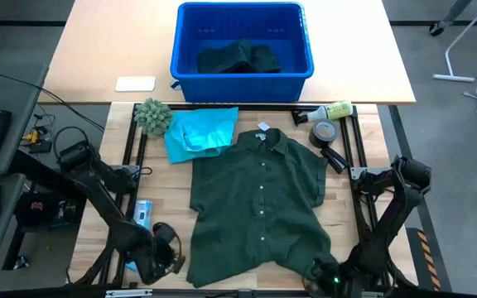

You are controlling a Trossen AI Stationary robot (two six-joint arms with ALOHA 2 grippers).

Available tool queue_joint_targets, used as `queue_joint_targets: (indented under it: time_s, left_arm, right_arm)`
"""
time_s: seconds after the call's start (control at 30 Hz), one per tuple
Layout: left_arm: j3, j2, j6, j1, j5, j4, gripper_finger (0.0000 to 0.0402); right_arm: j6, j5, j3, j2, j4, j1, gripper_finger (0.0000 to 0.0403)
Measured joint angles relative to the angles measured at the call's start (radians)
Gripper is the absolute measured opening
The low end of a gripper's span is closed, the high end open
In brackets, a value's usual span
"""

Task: Fold laundry
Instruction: Fold the green polo shirt from the blue laundry bin

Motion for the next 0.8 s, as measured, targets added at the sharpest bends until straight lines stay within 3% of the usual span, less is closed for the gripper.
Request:
queue_joint_targets:
  time_s: [0.17,0.33,0.47,0.63,0.8]
  left_arm:
    - [0.012,0.028,0.379,0.190,-0.031,0.072,0.0000]
    - [0.012,0.094,0.830,0.396,-0.069,0.325,0.0000]
    - [0.012,0.134,1.143,0.501,-0.154,0.572,0.0000]
    - [0.012,0.234,1.256,0.615,-0.082,0.780,0.0000]
    - [0.058,0.375,1.301,0.664,0.049,0.900,0.0000]
  right_arm:
    - [-0.010,0.036,0.078,-0.001,-0.387,-0.079,0.0000]
    - [-0.189,-0.057,0.020,0.000,-0.209,-0.166,0.0000]
    - [-0.144,-0.024,-0.052,0.000,-0.068,-0.178,0.0000]
    - [0.003,0.033,-0.130,0.000,-0.025,-0.178,0.0000]
    - [-0.022,0.045,-0.151,0.026,0.112,-0.207,0.0000]
